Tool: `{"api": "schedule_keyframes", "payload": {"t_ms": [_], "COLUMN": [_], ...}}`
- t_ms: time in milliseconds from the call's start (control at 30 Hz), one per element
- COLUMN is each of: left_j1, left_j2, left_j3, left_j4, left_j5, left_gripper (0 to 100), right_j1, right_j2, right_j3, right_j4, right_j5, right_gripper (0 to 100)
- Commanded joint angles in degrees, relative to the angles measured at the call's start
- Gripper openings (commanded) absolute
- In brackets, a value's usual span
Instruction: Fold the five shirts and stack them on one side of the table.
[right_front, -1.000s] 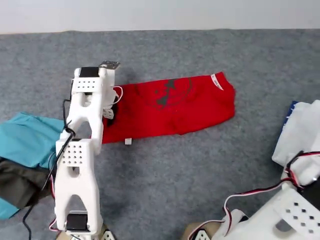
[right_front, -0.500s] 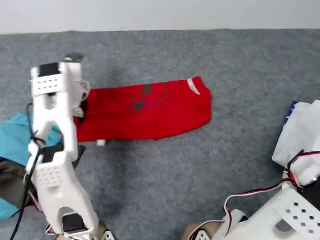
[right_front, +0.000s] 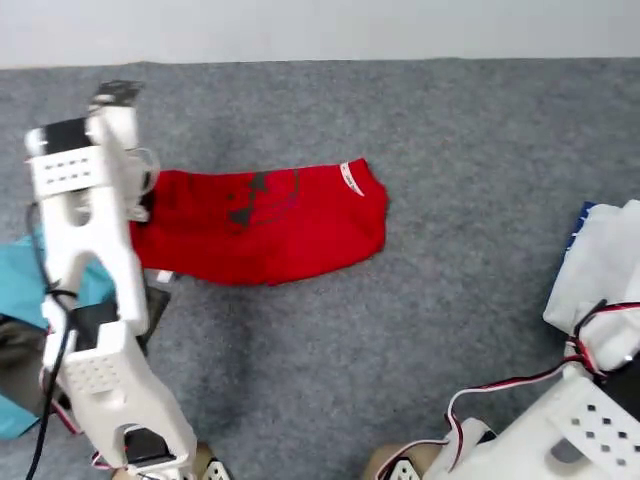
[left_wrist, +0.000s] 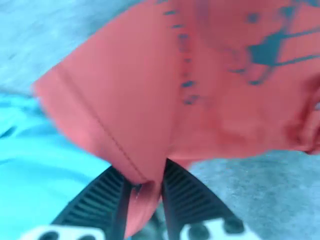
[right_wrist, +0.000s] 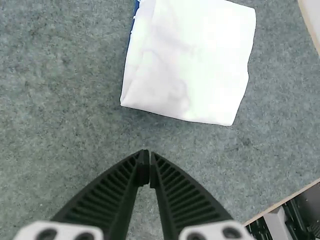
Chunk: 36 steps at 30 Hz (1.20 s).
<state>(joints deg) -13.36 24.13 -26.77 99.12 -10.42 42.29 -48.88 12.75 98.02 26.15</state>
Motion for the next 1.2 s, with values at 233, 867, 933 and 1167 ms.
{"api": "schedule_keyframes", "payload": {"t_ms": [233, 867, 933, 1167], "left_j1": [20.9, 38.2, 38.2, 38.7], "left_j2": [-1.5, 28.0, 31.5, 38.4], "left_j3": [-13.1, -40.6, -44.1, -53.8], "left_j4": [1.3, 1.1, 1.1, 1.2], "left_j5": [7.1, 11.7, 12.0, 13.8], "left_gripper": [0, 0, 0, 0], "right_j1": [0.4, 0.4, 0.4, 0.4], "right_j2": [-0.7, -0.4, -0.4, -0.7], "right_j3": [2.6, 2.7, 2.7, 2.7], "right_j4": [-2.2, -2.2, -2.2, -2.2], "right_j5": [0.6, 2.5, 4.0, 5.9], "right_gripper": [0.9, 0.9, 0.9, 0.9]}}
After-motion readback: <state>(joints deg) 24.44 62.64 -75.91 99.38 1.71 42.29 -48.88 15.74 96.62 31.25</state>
